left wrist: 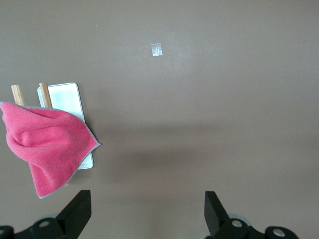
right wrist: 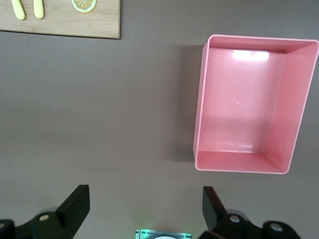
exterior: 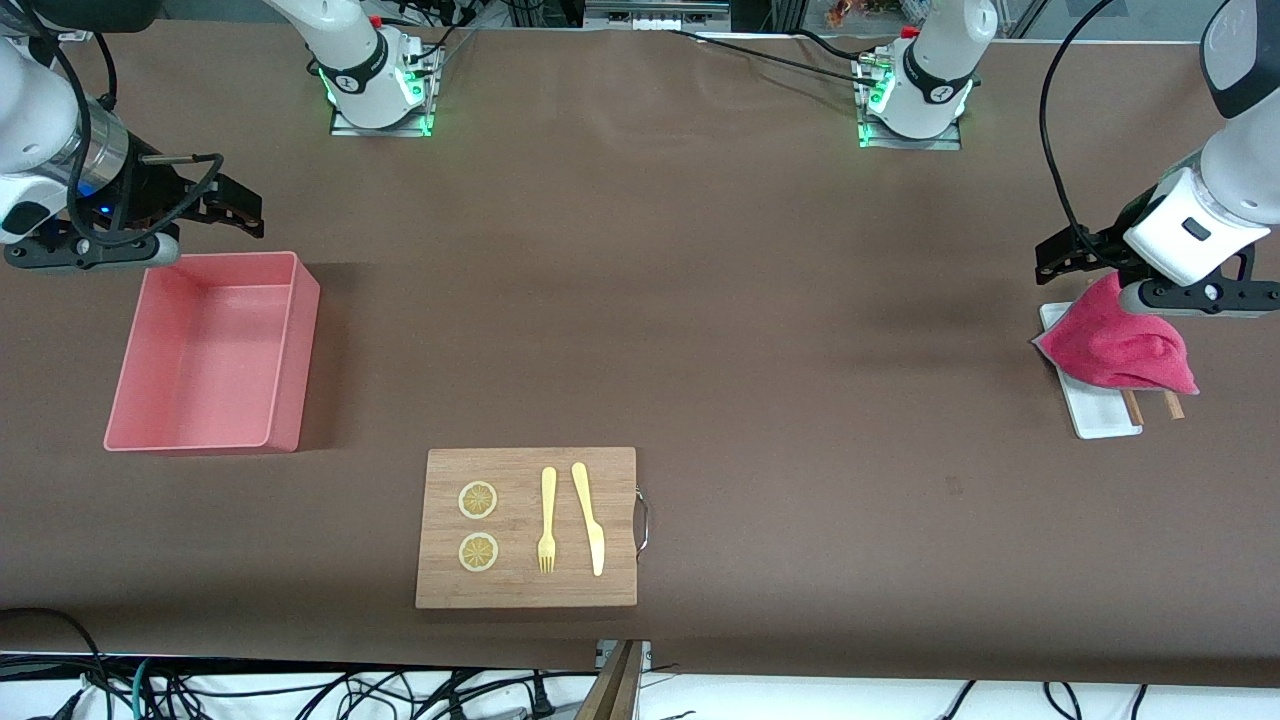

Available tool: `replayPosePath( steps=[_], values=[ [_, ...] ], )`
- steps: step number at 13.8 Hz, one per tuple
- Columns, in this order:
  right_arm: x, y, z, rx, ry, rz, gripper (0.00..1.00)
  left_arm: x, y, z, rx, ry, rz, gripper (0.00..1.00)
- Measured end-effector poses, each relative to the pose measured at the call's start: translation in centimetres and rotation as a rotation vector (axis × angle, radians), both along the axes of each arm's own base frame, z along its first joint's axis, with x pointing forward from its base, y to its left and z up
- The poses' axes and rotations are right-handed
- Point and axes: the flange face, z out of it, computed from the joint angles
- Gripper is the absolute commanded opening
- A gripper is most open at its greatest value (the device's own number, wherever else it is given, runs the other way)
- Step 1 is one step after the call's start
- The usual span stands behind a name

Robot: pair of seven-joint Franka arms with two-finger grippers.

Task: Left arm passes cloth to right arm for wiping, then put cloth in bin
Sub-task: 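Lower the left gripper toward the pink cloth on the white tray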

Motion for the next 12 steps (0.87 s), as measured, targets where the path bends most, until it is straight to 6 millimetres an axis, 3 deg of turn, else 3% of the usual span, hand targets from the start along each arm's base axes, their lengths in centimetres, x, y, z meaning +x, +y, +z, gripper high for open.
replayPosePath(
  steps=[7, 12],
  values=[
    [0.0, 0.1, 0.1, 0.001, -0.004, 0.004, 1.00, 0.1, -0.1, 0.0, -0.001, -0.001, -0.002, 1.00],
    [0.1, 0.1, 0.6, 0.002, -0.014, 0.008, 1.00, 0.0, -0.1, -1.0, 0.000, 0.044, -0.002, 1.00]
  ],
)
